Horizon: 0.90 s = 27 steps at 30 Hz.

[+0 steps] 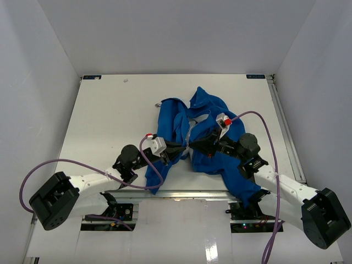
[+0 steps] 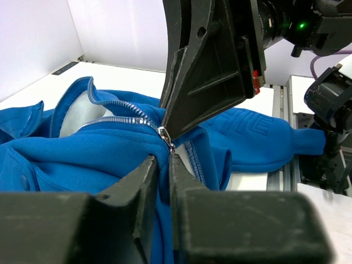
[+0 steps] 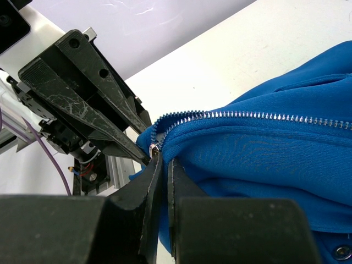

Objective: Zip up the jacket

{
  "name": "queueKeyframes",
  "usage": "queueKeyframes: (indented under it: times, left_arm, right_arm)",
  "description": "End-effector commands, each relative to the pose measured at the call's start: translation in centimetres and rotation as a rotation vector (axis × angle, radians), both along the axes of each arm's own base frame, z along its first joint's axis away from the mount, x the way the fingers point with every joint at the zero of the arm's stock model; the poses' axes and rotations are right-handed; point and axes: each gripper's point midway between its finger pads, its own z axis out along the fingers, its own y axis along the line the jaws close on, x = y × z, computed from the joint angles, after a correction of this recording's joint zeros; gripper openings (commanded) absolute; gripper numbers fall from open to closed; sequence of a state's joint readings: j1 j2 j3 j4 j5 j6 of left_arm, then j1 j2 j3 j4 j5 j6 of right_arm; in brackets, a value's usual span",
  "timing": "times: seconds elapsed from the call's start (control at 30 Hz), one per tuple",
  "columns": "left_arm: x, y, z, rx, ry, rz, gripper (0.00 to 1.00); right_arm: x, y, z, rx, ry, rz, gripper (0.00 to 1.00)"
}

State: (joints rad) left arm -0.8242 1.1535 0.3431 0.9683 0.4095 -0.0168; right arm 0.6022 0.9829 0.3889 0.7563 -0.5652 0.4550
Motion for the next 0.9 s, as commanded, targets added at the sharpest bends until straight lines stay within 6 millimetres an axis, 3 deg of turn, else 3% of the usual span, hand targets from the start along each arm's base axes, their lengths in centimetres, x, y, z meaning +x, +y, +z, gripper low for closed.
queueKeyframes:
  times: [0.0,0.17,0.27,0.43,0.87]
  left_arm:
    - [-1.0,0.6,1.5,-0.043,-0.043,-0.018,0.27]
    - [-0.9,0.4,1.4,-0.034,-0.030,-0.028,0.27]
    - [-1.0,0.2,1.2,-0.022,-0.024,-0.046,0.12]
    - [-0.8,-0.3,0.7,0.010,-0.013,-0.057,0.00]
    - [0.5,-1.2,-1.3,0.115,0.029,-0.044,0.00]
  right_arm:
    - [0.9,-0.2,3.4,0.048,-0.119,-0.023,0.08]
    - [0.8,-0.1,3.4,0.042,-0.123,-0.011,0.08]
    - [0.7,-0.1,3.6,0.041,-0.127,-0.009,0.08]
    - [0.5,0.0,3.7,0.044,-0.124,0.002,0.08]
    - [1.2,-0.4,6.7,0.073,-0.153,-0.014,0.08]
